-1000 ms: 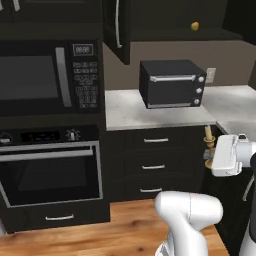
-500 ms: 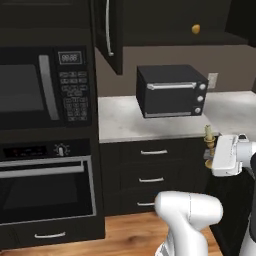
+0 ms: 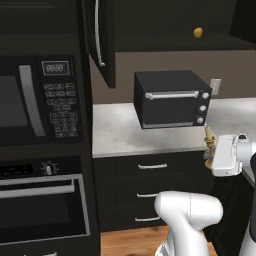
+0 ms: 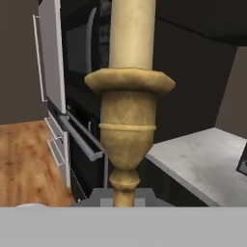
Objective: Pick the candle and candle from the dining table and place them in the open cabinet. Close the cabinet after placing the objects.
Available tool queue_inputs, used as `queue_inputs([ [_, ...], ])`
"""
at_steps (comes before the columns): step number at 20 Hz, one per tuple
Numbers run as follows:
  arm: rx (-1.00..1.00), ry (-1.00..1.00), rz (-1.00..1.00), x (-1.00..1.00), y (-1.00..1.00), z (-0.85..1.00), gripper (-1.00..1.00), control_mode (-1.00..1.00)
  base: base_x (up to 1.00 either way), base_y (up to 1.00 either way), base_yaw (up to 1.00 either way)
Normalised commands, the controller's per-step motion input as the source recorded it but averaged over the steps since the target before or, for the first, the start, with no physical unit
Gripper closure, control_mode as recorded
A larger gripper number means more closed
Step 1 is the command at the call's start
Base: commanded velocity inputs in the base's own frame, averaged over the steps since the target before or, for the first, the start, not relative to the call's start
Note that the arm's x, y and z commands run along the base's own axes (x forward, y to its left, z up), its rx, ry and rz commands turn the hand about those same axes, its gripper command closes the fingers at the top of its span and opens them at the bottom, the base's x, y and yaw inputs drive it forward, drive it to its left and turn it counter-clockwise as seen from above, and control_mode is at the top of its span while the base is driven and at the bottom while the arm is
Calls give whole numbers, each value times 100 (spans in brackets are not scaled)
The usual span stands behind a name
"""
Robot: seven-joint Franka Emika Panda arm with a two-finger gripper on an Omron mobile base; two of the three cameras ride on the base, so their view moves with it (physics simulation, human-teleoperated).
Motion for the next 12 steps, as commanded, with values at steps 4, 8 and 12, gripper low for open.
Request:
queue_inputs([
  [4,0,0,0,0,0,0,100,100,53,-35,0],
  [8,0,0,0,0,0,0,100,100,51,-29,0],
  [12,0,0,0,0,0,0,100,100,49,-23,0],
])
